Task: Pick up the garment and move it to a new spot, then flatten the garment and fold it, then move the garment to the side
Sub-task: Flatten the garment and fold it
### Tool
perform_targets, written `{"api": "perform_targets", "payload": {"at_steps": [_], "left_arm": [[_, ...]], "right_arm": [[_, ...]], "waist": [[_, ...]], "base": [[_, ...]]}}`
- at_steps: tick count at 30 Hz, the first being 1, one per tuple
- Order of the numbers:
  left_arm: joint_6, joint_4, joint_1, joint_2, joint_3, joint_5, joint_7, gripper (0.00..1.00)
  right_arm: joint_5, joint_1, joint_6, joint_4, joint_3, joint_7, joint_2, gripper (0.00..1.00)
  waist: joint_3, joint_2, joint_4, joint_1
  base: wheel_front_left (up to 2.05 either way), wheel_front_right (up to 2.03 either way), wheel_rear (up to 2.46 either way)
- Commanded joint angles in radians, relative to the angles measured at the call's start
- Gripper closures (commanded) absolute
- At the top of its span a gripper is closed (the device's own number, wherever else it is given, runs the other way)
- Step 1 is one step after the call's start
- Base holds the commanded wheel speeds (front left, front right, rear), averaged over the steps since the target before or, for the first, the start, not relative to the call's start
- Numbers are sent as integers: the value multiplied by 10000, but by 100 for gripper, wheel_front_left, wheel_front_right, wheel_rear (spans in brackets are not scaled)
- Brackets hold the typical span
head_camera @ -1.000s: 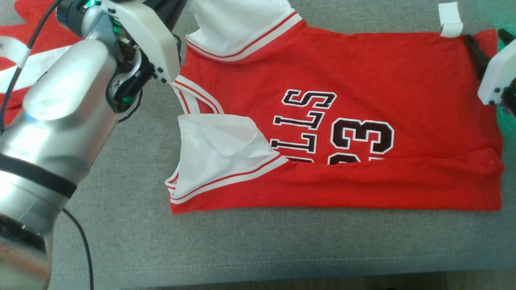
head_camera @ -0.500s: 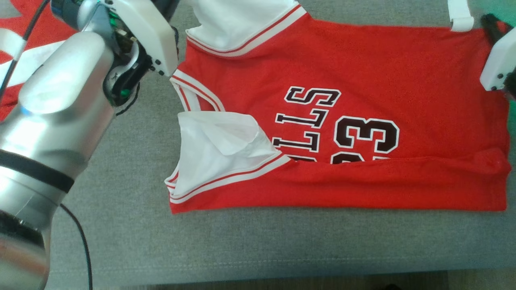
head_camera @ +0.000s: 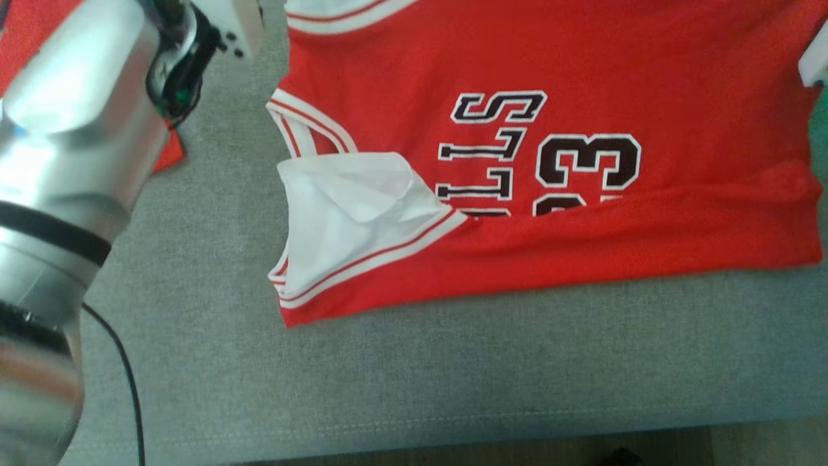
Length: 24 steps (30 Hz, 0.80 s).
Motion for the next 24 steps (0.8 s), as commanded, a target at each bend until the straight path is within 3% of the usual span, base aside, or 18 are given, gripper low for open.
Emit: {"api": "perform_targets", "payload": {"at_steps": [1,6,14,20,24], "left_arm": [[143,32,-802,268,398,106,-186,100],[200,594,-1133,5,570,144,-542,100],[-208,1158,-642,-176,246,269,-702,100],[-389,987,31,182,-52,441,-761,100],[-483,378,798,685,-397,496,-702,100]], "right_arm": [[-148,-175,-7,-8,-69,-281,18,100],[-404,-361,-7,370,-192,-953,292,100],[-135,106,-7,536,128,-1270,558,100],[395,749,-7,98,705,-1011,356,100],[1041,1473,-7,-489,1281,-365,-133,100]], "waist": [[16,0,-17,0],[-6,0,-70,0],[-426,0,-46,0],[-960,0,-3,0],[-1463,0,86,0]], "base": [[0,0,0],[0,0,0],[0,0,0],[0,0,0],[0,0,0]]}}
